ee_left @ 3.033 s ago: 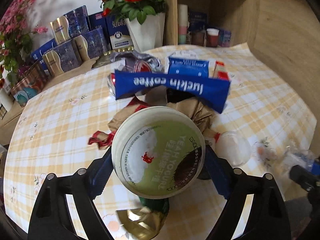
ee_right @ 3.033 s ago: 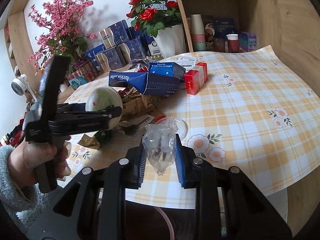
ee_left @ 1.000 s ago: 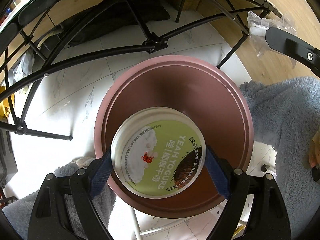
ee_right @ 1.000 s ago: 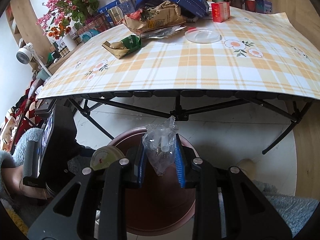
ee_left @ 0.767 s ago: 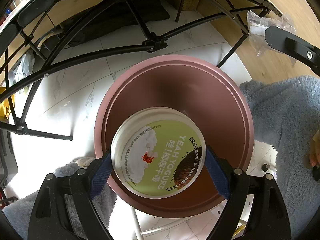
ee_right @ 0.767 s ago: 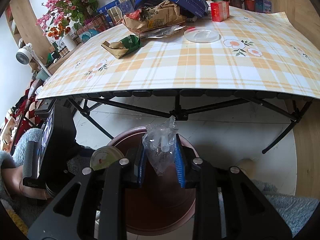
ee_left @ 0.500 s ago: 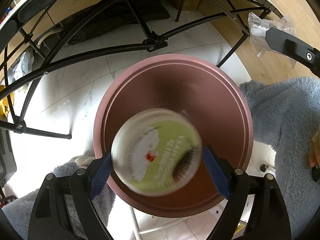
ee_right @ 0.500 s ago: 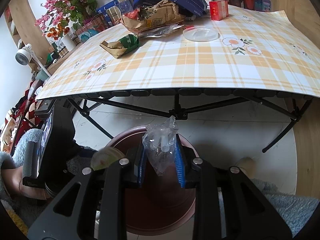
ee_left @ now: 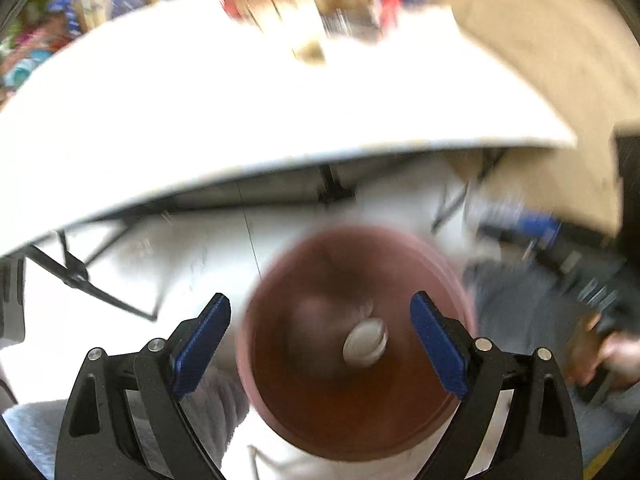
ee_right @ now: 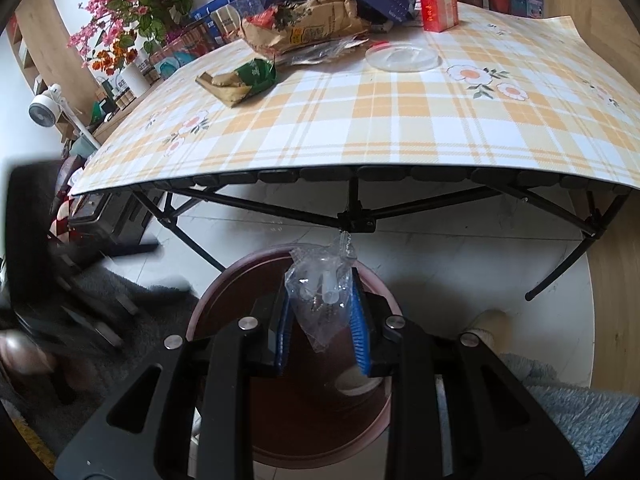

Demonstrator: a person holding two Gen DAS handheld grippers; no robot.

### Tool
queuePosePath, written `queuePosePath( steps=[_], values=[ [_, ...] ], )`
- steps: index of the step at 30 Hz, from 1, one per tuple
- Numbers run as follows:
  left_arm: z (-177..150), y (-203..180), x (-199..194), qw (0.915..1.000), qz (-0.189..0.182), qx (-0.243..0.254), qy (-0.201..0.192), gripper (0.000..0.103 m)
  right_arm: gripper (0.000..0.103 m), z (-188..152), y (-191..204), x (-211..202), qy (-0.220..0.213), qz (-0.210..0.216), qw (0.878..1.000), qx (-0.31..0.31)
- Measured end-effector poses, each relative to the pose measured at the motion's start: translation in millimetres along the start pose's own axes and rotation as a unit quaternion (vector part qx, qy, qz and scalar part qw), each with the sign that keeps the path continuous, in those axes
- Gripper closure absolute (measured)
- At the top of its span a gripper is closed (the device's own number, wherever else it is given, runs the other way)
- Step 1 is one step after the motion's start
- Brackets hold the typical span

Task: Collect trash
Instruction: 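Open the left tool to drop the tub while the right tool releases the bag into the bin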

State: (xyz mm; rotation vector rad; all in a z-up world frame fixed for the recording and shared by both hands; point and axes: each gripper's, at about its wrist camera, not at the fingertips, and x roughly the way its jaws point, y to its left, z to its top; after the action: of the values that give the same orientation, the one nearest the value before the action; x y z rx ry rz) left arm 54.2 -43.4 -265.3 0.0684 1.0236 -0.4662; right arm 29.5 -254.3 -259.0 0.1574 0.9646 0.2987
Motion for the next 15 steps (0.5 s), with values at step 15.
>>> queuePosePath(
  steps=[15],
  values=[
    [10,55,-122,0.9723,0.135,-0.013,-0.190,0.006,0.075,-10,18,42,0.081,-0.008,0.996,-0.037]
  ],
)
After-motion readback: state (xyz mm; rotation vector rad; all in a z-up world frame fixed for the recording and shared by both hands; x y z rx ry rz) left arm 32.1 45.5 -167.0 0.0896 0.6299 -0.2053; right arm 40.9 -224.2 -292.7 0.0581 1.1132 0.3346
